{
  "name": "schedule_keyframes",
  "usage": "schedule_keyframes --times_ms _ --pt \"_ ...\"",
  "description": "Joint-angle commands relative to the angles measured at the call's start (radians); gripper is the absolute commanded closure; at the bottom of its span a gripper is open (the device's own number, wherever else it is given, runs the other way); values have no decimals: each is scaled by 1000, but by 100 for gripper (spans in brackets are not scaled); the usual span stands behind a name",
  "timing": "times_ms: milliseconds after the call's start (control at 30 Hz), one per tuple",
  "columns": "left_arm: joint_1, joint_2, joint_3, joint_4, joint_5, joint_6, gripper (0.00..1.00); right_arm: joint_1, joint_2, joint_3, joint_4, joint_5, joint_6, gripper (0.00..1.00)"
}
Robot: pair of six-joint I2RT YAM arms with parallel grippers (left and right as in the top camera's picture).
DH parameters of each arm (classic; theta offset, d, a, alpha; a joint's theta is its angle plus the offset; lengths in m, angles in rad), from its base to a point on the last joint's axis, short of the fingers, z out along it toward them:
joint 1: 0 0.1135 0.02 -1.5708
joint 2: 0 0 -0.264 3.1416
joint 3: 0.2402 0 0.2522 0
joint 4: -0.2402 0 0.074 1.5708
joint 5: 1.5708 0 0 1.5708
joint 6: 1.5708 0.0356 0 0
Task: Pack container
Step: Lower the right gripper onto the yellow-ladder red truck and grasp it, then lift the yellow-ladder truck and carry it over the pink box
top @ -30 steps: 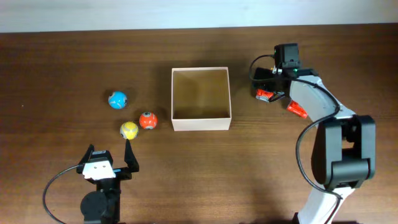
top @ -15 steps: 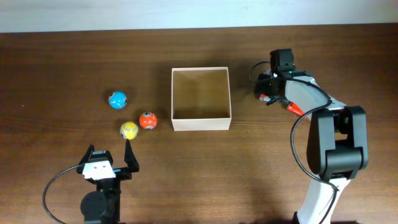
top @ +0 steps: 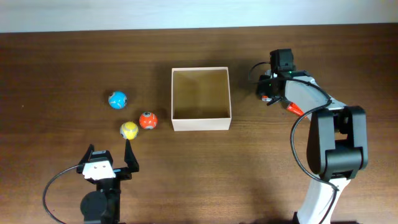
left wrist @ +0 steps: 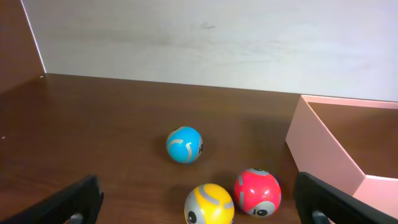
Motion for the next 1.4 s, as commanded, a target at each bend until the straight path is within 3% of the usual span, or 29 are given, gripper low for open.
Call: schedule_keyframes --times_ms 0,267,433,833,1133,1367 --pt "3 -8 -3 -1 11 16 1 6 8 17 5 20 -95 32" --pt "3 -8 -3 -1 11 16 1 6 8 17 7 20 -237 34" --pt "3 -8 -3 -1 11 16 1 6 8 17 6 20 -239 44" --pt "3 -8 -3 -1 11 16 1 6 -18 42 -25 20 -239 44" --pt "3 -8 -3 -1 11 16 1 6 -27 349 -338 -12 -239 43" --pt "3 -8 -3 -1 11 16 1 7 -28 610 -573 -293 -274 43"
